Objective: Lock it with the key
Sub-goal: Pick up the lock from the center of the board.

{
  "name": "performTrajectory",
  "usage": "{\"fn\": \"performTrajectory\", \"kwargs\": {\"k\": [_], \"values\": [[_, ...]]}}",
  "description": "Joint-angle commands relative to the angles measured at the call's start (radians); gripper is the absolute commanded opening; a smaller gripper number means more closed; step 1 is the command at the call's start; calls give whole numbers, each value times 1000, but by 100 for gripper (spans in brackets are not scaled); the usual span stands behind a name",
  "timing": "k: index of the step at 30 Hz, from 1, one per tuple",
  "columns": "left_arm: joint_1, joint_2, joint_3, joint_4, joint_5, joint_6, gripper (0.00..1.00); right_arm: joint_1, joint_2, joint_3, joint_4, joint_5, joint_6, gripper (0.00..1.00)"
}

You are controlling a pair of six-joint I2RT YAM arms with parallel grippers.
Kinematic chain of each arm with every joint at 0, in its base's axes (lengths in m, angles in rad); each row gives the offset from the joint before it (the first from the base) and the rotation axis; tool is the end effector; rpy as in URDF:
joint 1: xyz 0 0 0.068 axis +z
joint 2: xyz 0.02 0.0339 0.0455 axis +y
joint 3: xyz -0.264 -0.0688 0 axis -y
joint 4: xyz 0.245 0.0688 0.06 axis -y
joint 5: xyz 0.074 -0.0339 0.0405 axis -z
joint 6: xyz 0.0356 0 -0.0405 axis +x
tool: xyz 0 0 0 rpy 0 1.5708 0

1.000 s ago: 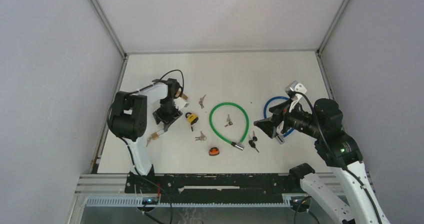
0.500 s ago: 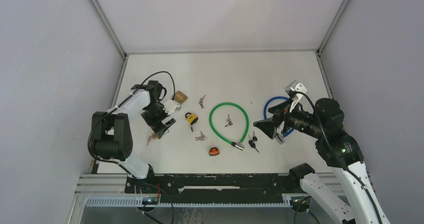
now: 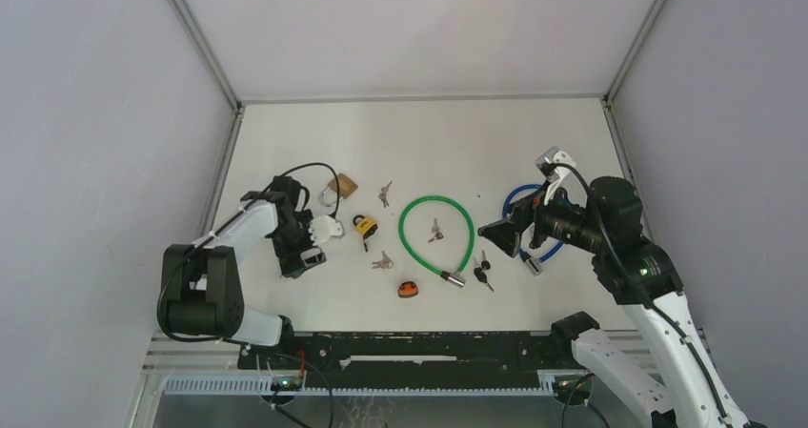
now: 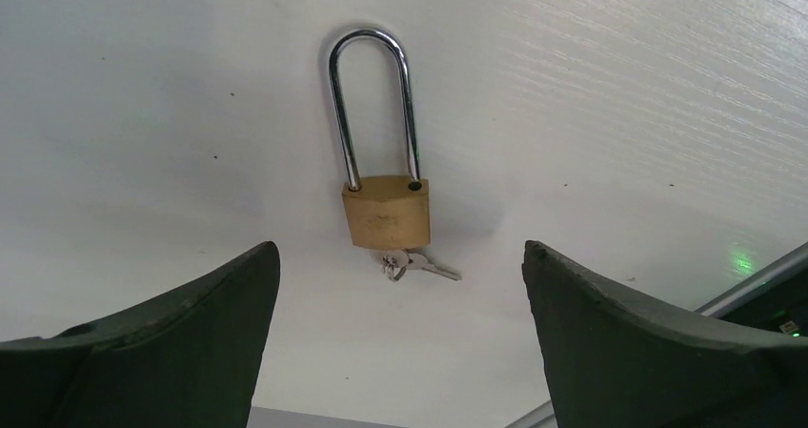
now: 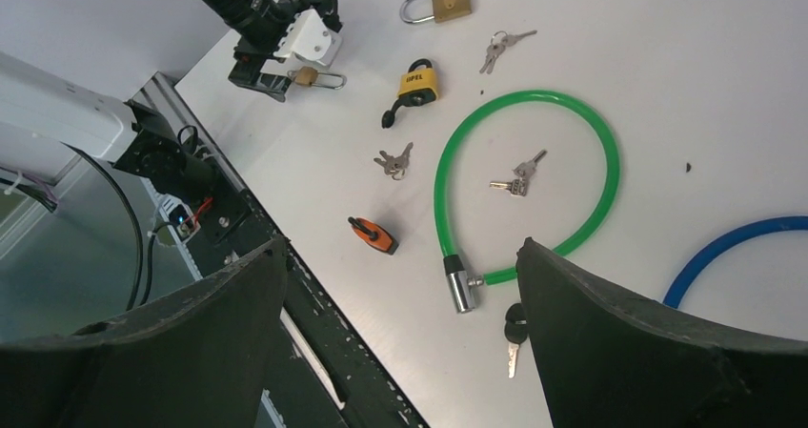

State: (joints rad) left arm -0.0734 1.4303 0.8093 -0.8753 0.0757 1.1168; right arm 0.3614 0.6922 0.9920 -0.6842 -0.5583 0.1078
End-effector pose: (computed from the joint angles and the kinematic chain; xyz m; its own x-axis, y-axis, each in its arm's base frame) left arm 0.2245 -0.0192 0.1719 -0.3654 0.9254 -0.1004 0.9283 0.3702 0.0338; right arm 0.1147 0.0635 0.3726 -0.4304 -0.0652 -0.9003 -0.7171 0.6304 0.2972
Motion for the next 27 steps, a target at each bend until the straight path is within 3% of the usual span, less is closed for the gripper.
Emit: {"fn": "performTrajectory", "kwargs": {"k": [1, 9, 12, 19, 27], "values": [[26, -3, -7, 29, 67, 65, 99, -2, 8, 36, 57, -4, 49, 95], [70, 13, 31, -40, 102, 122, 97, -2, 13, 16, 90, -22, 52, 95], [70, 13, 32, 19, 125, 88, 97, -1, 30, 15, 101, -25, 49, 95], [70, 120, 102, 39, 108, 54, 85, -1, 38, 16, 145, -36, 62, 95], [70, 119, 17, 112, 82, -2, 74, -2, 28, 16, 157, -38, 57, 95]]}}
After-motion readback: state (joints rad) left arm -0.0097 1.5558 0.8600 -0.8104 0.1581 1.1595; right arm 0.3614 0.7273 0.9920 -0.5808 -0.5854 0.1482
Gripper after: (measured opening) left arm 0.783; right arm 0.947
